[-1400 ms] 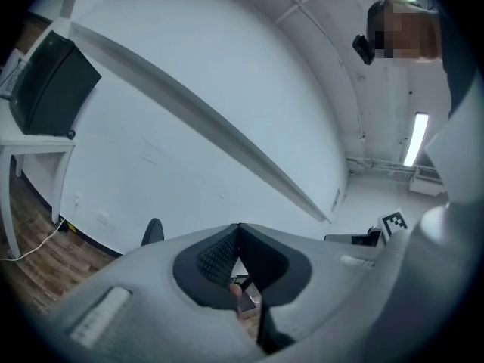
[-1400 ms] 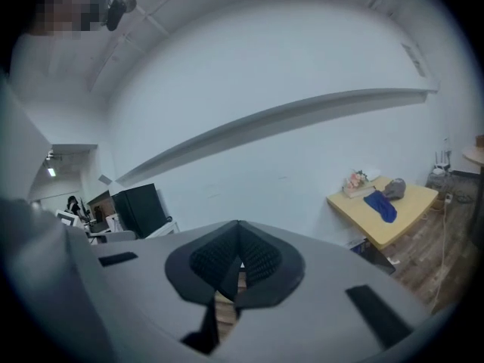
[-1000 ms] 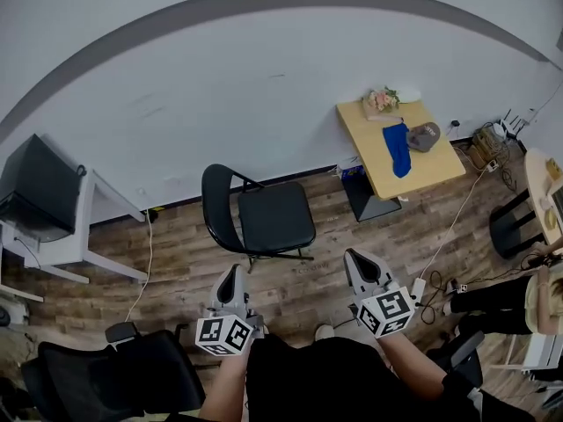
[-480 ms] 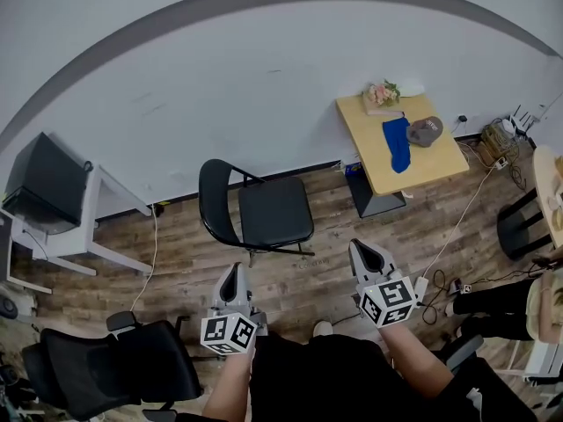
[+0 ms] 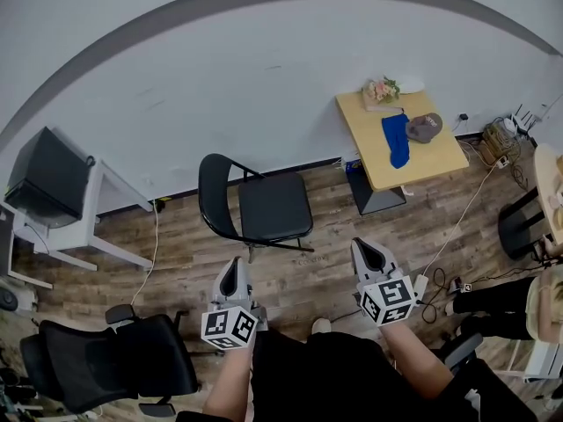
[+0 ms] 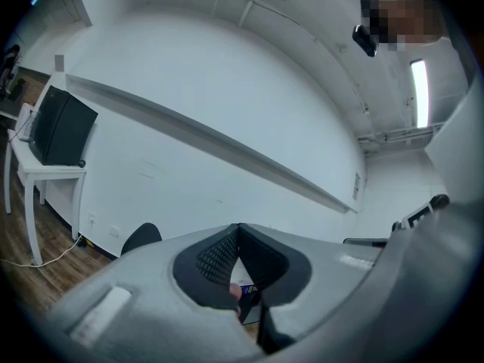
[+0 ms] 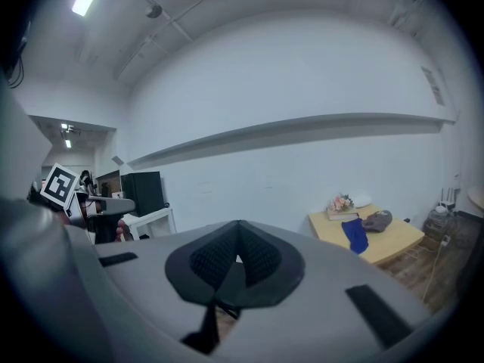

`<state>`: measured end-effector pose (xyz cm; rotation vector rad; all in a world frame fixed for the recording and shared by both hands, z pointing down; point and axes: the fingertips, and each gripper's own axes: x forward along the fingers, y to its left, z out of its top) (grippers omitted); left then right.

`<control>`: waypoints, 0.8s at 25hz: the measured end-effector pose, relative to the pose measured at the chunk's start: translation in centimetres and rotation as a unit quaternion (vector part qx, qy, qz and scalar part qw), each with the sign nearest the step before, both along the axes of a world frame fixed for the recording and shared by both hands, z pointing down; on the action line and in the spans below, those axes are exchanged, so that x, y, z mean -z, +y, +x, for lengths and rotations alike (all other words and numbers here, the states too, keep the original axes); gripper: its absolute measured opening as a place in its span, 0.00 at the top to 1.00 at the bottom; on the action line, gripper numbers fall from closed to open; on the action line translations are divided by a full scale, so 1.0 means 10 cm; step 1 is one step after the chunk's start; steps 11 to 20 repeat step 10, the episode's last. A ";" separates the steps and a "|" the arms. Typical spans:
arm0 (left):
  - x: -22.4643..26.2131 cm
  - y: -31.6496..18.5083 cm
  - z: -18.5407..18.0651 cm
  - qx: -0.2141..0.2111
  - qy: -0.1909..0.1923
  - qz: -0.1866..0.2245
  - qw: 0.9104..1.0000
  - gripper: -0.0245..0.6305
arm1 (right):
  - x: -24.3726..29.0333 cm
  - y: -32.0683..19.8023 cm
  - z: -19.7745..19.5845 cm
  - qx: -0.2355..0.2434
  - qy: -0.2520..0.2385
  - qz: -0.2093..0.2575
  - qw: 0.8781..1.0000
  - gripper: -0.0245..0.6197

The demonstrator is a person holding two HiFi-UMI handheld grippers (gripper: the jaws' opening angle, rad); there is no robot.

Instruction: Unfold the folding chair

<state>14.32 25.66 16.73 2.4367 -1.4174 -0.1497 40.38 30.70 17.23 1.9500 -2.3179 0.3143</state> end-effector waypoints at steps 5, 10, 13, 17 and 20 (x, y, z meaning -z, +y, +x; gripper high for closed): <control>0.00 0.06 0.08 -0.006 -0.001 0.000 1.000 0.94 | 0.01 0.11 0.00 -0.001 0.000 0.000 1.000 0.96; 0.02 0.11 0.13 -0.010 0.002 0.002 1.000 0.94 | -0.02 0.17 0.01 0.000 0.000 -0.001 1.000 0.96; 0.02 0.11 0.13 -0.010 0.002 0.002 1.000 0.94 | -0.02 0.17 0.01 0.000 0.000 -0.001 1.000 0.96; 0.02 0.11 0.13 -0.010 0.002 0.002 1.000 0.94 | -0.02 0.17 0.01 0.000 0.000 -0.001 1.000 0.96; 0.02 0.11 0.13 -0.010 0.002 0.002 1.000 0.94 | -0.02 0.17 0.01 0.000 0.000 -0.001 1.000 0.96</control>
